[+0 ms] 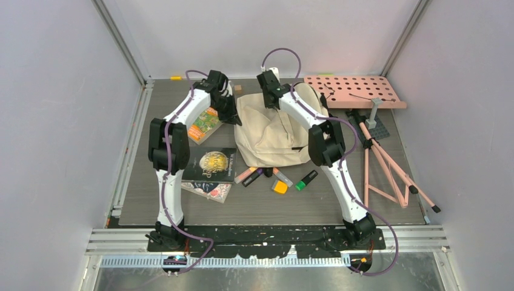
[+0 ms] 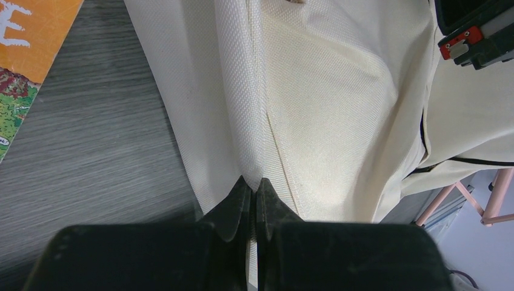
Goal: Pack the student bag
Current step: Unzip the student bag at the center of the board, then adjust the student bag at the center of the board.
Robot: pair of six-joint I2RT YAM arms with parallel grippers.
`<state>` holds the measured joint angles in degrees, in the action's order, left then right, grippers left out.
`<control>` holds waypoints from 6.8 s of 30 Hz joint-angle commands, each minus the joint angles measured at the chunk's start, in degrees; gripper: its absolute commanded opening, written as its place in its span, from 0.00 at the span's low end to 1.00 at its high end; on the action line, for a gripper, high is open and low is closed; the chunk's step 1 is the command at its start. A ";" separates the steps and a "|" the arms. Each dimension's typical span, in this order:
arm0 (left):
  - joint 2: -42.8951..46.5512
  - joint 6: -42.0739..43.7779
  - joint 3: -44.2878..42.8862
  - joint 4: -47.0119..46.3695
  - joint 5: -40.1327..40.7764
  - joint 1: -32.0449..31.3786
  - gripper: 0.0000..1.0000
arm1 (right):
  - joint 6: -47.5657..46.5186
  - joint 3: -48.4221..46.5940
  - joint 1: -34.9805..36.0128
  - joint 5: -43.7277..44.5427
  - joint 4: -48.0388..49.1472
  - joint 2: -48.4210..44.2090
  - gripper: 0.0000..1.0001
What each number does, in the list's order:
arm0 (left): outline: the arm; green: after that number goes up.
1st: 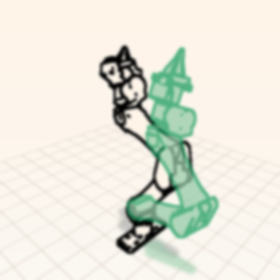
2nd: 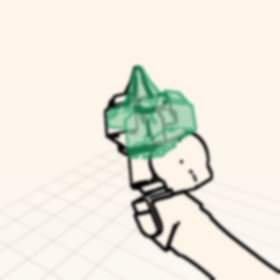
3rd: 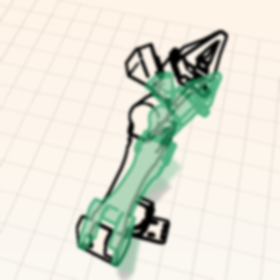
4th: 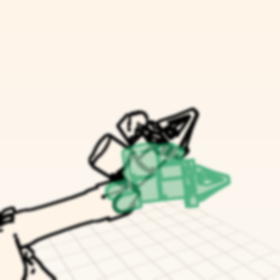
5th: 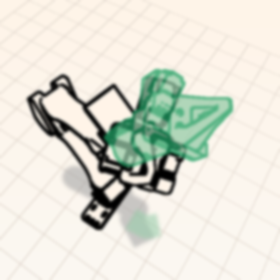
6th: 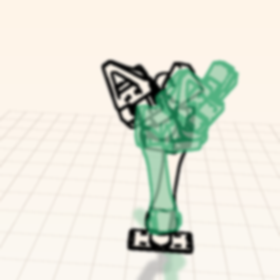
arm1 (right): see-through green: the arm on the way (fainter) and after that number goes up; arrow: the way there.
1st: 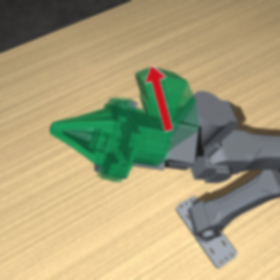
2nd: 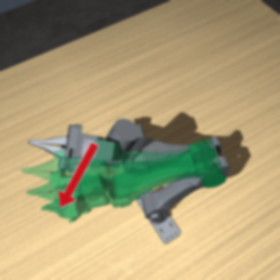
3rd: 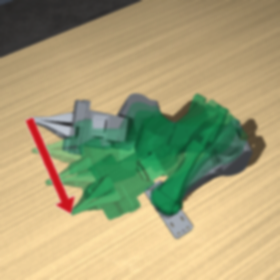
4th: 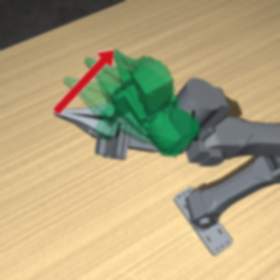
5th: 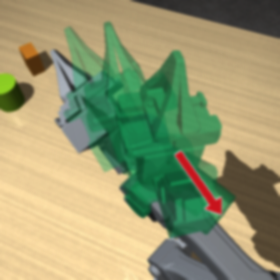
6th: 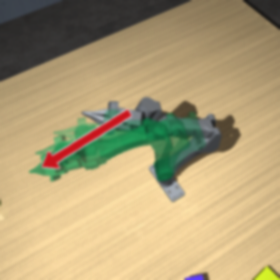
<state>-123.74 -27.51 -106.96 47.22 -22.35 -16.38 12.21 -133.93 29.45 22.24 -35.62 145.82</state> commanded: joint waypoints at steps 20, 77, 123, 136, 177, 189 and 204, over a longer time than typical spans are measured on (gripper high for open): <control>0.70 -5.44 -0.07 -0.97 2.78 0.78 0.00 | -3.42 13.21 -0.27 -2.82 3.08 -17.87 0.00; 0.41 -14.15 1.91 -7.52 11.17 1.93 0.00 | -4.72 39.59 -0.36 -16.35 -8.37 -36.67 0.01; 2.01 -18.37 4.58 -10.55 13.71 1.91 0.00 | -3.18 55.97 5.08 -25.68 -9.08 -48.12 0.01; 2.32 -19.51 4.58 -10.32 15.44 1.96 0.00 | -5.85 57.59 8.92 -27.21 -9.08 -45.26 0.00; 16.85 -0.22 12.30 -12.47 13.11 -8.26 0.81 | 5.46 41.37 -1.19 -14.91 -9.87 -44.43 0.70; 12.47 7.36 12.08 -11.90 14.26 -13.43 0.82 | 5.89 31.73 -2.47 -20.37 -12.93 -32.16 0.67; 8.31 9.19 9.19 -11.48 15.25 -15.26 0.75 | 6.18 29.46 -2.47 -15.69 -15.18 -27.43 0.56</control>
<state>-115.18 -19.05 -94.85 36.69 -7.49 -31.44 18.24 -102.06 26.85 4.71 -49.82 118.10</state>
